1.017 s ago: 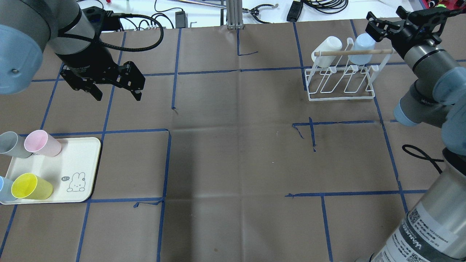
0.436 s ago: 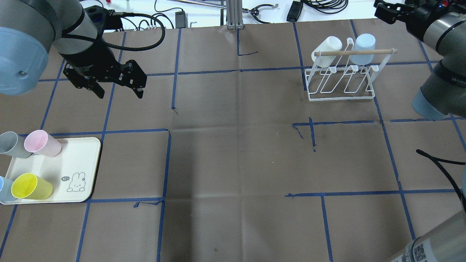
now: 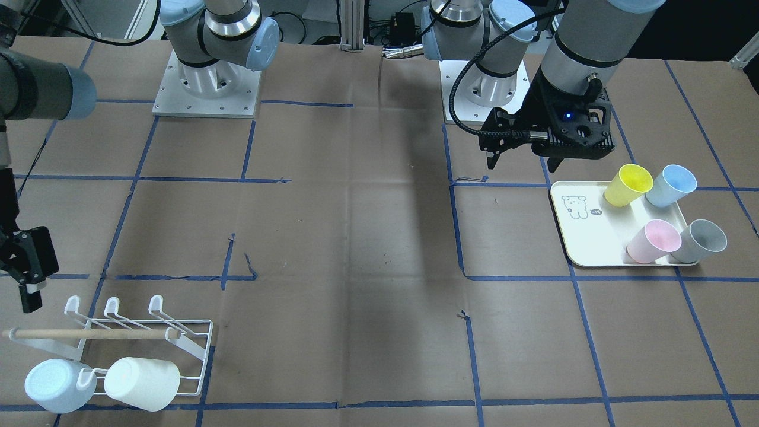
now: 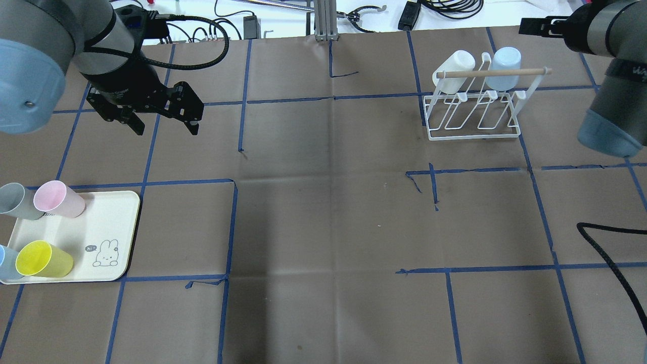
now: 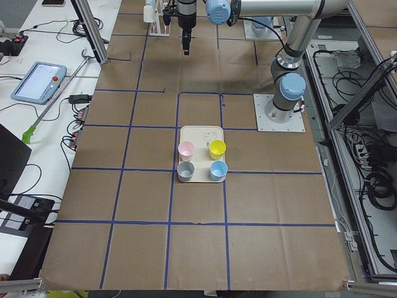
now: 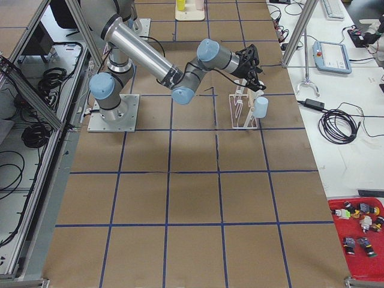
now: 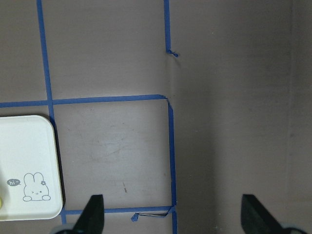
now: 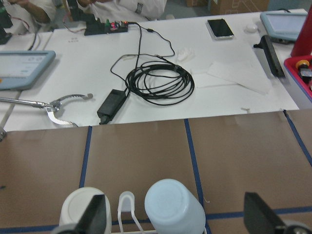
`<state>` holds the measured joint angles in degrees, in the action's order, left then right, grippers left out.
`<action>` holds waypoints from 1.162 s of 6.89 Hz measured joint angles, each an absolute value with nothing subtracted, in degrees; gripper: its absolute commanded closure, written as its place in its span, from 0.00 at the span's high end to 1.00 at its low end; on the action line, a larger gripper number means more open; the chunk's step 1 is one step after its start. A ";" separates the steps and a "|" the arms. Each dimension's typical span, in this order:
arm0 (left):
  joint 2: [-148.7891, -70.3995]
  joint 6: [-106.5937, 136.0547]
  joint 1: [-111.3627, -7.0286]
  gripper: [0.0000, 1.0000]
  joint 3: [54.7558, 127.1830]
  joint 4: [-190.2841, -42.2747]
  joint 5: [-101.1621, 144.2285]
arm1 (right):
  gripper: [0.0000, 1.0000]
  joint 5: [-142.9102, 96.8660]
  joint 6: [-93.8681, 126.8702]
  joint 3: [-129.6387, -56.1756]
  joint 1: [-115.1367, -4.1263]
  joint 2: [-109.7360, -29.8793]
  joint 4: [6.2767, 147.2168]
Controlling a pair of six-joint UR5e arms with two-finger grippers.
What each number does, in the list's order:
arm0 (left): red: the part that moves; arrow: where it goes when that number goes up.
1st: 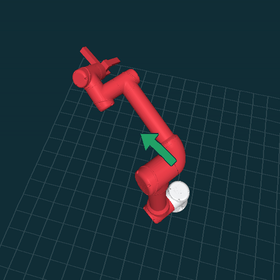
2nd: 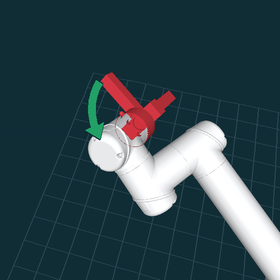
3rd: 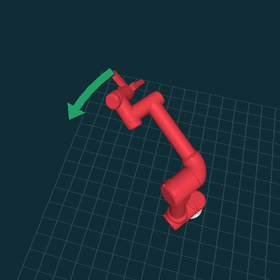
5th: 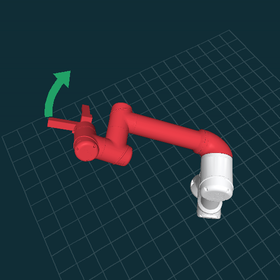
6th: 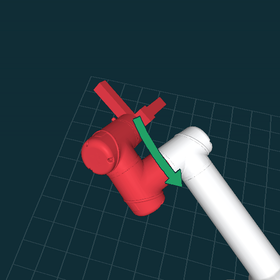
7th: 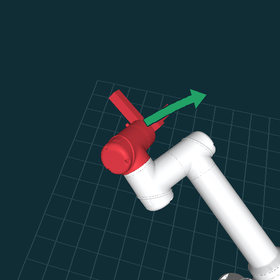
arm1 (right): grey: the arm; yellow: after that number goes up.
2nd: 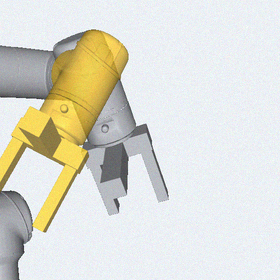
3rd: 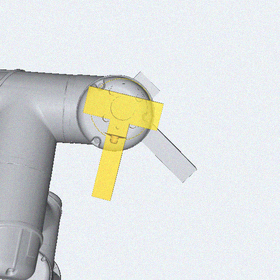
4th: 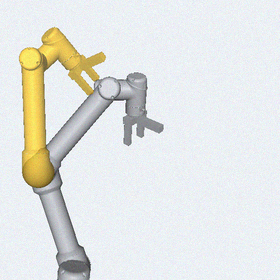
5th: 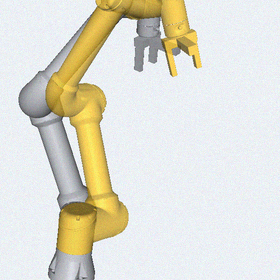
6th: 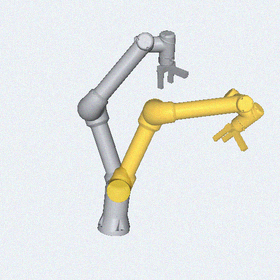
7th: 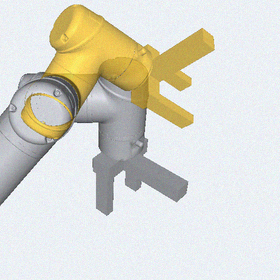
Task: Transfer IKEA cup to right arm and place on rack
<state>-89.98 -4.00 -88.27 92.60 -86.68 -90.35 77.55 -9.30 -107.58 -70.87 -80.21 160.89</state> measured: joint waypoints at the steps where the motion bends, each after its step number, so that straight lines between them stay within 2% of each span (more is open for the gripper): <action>1: -90.09 -3.53 -88.30 0.99 92.74 -85.97 -90.30 | 1.00 80.78 -9.11 -106.42 -73.18 -82.66 150.29; 5: -90.42 -3.01 -88.41 0.99 93.19 -85.60 -90.28 | 1.00 82.37 -8.64 -96.82 -80.46 -89.50 105.38; 8: -90.55 -2.99 -88.62 0.99 93.33 -85.60 -90.29 | 1.00 82.40 -8.63 -95.86 -82.94 -98.82 88.03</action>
